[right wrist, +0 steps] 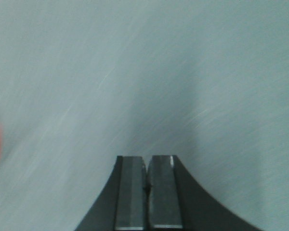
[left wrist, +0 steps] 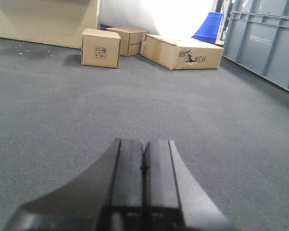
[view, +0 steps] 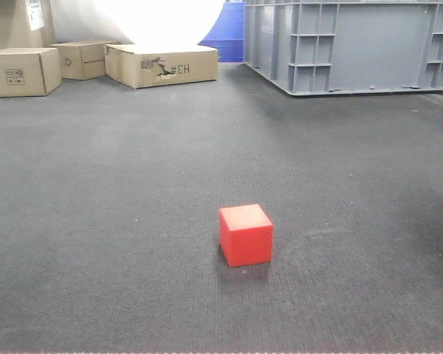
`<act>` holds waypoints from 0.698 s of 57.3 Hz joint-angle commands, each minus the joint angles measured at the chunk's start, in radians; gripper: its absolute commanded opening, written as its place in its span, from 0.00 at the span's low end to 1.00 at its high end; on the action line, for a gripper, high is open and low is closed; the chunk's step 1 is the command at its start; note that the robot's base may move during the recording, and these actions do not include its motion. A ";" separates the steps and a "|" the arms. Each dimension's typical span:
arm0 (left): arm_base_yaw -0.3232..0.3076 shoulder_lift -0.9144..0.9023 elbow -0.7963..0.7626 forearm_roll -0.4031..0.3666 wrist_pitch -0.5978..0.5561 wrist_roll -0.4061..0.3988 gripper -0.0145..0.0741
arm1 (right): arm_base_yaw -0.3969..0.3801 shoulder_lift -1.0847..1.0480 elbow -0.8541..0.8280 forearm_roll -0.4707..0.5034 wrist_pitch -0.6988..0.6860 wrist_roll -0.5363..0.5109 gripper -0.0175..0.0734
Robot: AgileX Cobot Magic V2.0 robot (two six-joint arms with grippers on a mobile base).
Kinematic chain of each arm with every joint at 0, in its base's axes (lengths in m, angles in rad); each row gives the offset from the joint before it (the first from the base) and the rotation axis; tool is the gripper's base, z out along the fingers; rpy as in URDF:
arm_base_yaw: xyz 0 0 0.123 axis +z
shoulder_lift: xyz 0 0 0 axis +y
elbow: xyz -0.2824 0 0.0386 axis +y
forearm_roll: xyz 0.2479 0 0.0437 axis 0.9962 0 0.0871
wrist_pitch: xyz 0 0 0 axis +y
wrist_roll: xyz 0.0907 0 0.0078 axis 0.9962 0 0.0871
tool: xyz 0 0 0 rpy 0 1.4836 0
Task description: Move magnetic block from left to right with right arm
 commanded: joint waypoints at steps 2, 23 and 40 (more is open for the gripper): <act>-0.007 -0.010 0.008 -0.002 -0.078 0.000 0.02 | -0.048 -0.116 0.065 0.004 -0.244 -0.096 0.23; -0.007 -0.010 0.008 -0.002 -0.078 0.000 0.02 | -0.056 -0.539 0.250 -0.012 -0.352 -0.123 0.23; -0.007 -0.010 0.008 -0.002 -0.078 0.000 0.02 | -0.056 -0.710 0.257 -0.012 -0.247 -0.123 0.23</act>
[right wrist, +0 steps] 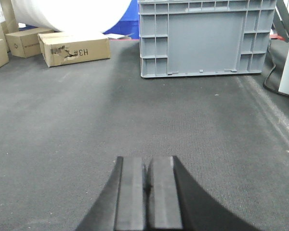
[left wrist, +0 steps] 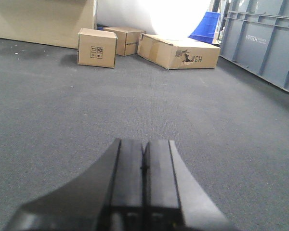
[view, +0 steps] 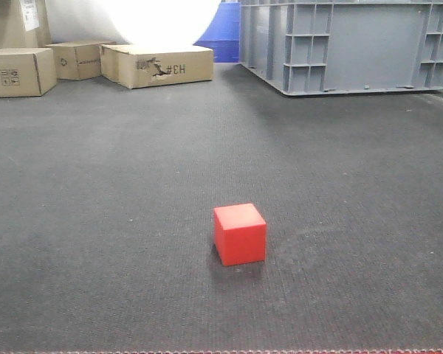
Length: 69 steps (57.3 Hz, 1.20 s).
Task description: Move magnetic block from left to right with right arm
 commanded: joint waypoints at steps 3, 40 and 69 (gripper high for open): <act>-0.007 -0.010 0.008 -0.002 -0.078 0.000 0.02 | -0.005 0.003 -0.029 -0.006 -0.072 -0.012 0.23; -0.007 -0.010 0.008 -0.002 -0.078 0.000 0.02 | -0.096 -0.096 0.143 -0.011 -0.271 -0.012 0.23; -0.007 -0.010 0.008 -0.002 -0.078 0.000 0.02 | -0.095 -0.174 0.240 -0.059 -0.309 -0.006 0.23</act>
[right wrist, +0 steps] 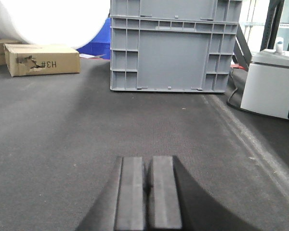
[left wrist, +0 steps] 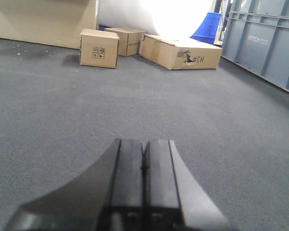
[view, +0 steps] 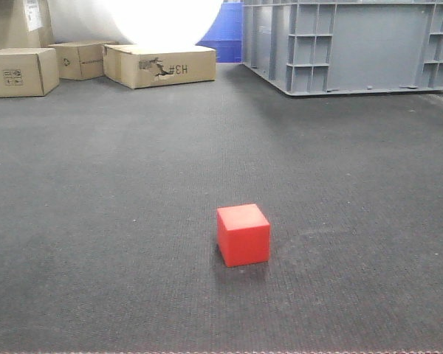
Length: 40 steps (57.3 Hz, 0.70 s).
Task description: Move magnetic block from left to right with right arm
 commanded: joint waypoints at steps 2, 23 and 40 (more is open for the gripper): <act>-0.007 -0.010 0.008 -0.002 -0.078 0.000 0.02 | -0.003 -0.020 0.001 0.036 -0.102 -0.004 0.23; -0.007 -0.010 0.008 -0.002 -0.078 0.000 0.02 | -0.003 -0.020 0.001 0.041 -0.100 -0.004 0.23; -0.007 -0.010 0.008 -0.002 -0.078 0.000 0.02 | -0.003 -0.020 0.001 0.041 -0.100 -0.004 0.23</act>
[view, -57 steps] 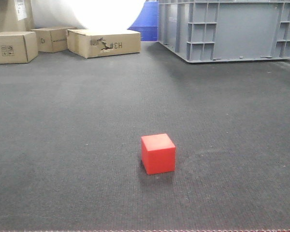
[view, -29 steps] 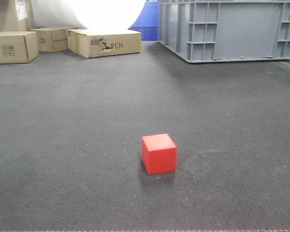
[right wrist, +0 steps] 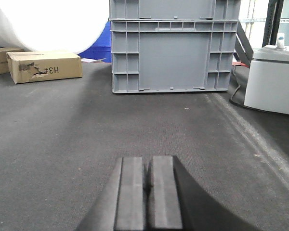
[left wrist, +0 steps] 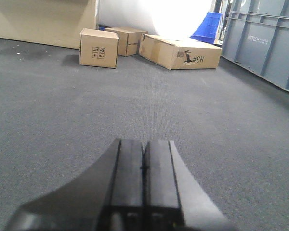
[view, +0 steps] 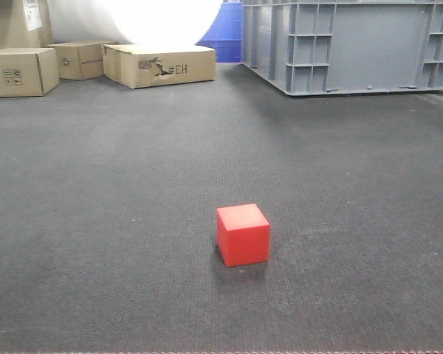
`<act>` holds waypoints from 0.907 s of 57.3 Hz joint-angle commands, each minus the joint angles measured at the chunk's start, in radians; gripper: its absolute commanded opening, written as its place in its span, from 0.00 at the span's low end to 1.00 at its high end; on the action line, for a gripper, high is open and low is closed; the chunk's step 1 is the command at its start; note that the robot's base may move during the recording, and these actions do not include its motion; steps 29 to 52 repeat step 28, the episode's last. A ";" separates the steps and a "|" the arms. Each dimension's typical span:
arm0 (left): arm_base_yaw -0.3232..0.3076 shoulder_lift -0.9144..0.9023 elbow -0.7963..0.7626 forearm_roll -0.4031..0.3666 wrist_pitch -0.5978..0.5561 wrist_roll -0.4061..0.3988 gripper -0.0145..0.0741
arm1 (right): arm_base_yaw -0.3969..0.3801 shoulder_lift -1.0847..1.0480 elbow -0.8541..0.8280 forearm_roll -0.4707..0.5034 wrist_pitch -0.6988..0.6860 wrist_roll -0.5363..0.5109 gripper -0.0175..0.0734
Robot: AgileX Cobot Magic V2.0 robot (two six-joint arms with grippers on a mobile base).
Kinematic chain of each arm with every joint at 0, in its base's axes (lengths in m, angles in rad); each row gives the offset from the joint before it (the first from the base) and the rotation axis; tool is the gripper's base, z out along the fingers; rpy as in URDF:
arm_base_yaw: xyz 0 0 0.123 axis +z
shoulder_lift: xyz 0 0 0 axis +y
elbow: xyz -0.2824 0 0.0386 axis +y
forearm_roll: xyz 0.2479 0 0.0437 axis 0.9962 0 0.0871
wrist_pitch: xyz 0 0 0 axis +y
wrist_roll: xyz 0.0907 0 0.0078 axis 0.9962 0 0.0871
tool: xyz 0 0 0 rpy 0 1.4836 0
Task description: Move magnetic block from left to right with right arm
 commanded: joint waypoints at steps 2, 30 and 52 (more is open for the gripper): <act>-0.007 -0.010 0.008 -0.002 -0.078 0.000 0.02 | -0.003 -0.020 0.001 0.004 -0.096 -0.004 0.23; -0.007 -0.010 0.008 -0.002 -0.078 0.000 0.02 | -0.003 -0.020 0.001 0.004 -0.096 -0.004 0.23; -0.007 -0.010 0.008 -0.002 -0.078 0.000 0.02 | -0.003 -0.020 0.001 0.004 -0.096 -0.004 0.23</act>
